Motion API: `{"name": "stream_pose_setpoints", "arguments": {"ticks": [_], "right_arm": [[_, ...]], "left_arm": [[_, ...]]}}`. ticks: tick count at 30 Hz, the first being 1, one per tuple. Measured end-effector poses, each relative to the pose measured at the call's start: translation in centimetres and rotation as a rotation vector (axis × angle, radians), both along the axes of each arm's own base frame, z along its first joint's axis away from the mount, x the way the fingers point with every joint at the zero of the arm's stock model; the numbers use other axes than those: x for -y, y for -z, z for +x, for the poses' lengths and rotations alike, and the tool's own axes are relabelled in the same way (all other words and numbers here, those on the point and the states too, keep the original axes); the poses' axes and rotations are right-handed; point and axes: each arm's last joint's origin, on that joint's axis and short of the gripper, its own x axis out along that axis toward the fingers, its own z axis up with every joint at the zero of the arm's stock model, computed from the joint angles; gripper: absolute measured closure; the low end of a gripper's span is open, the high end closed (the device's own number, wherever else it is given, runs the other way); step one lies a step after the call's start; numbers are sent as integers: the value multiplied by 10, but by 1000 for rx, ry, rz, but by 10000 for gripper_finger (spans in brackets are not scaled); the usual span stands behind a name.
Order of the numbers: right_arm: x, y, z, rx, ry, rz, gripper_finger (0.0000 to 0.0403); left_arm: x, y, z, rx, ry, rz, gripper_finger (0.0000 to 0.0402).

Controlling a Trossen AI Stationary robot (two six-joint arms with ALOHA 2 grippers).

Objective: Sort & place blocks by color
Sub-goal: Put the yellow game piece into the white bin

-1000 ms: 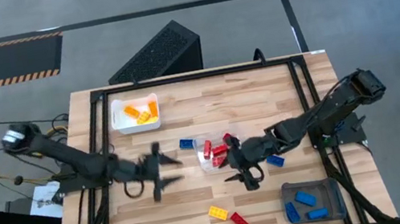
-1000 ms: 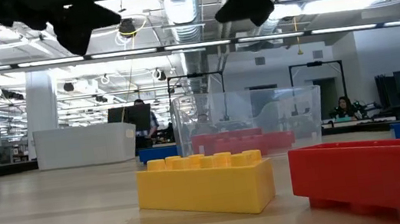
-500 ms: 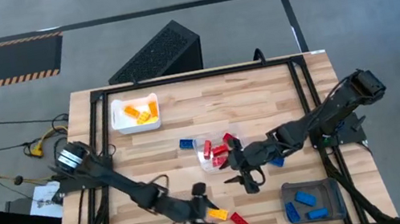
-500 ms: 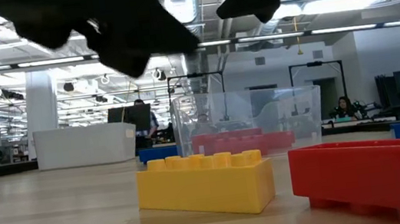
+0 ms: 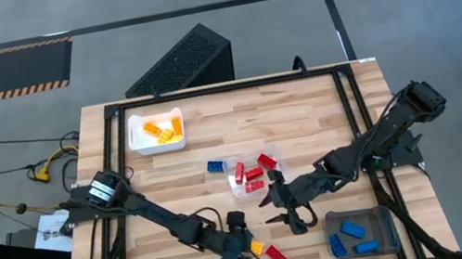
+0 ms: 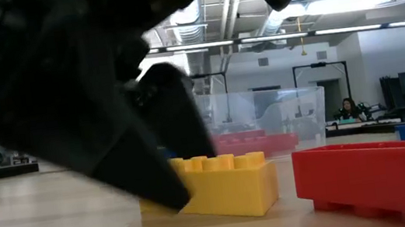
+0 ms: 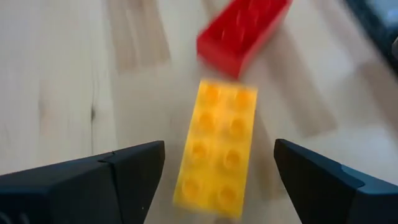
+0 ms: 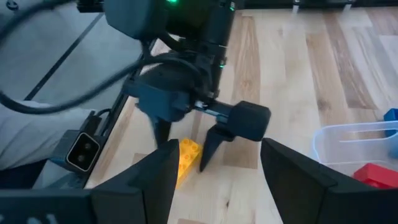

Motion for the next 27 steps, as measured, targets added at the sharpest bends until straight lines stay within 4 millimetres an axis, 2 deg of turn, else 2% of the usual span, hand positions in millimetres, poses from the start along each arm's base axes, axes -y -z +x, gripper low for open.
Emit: {"name": "stream_pose_setpoints", "arguments": {"ticks": [4,8,12,17,19,22,27], "right_arm": [[-2,0,-1,0,-5,-1,154],[0,0,0,6,0,-7,154],[2,-1,1,17,-4,-28,154],[6,1,1,-2,-11,-69,154],[9,-1,-5,-39,-7,-91,154],[14,-9,-10,-28,31,-103,154],[17,-27,-18,56,15,-118,154]], "left_arm": [[-6,3,-2,-72,-12,8,115],[-9,4,-2,-93,-10,2,143],[-12,4,-1,-92,-5,-2,196],[-16,3,3,-83,33,-13,291],[-20,-1,2,-103,47,-32,295],[-26,-12,-5,-156,37,-36,295],[-33,-54,-19,-93,-60,61,295]]}}
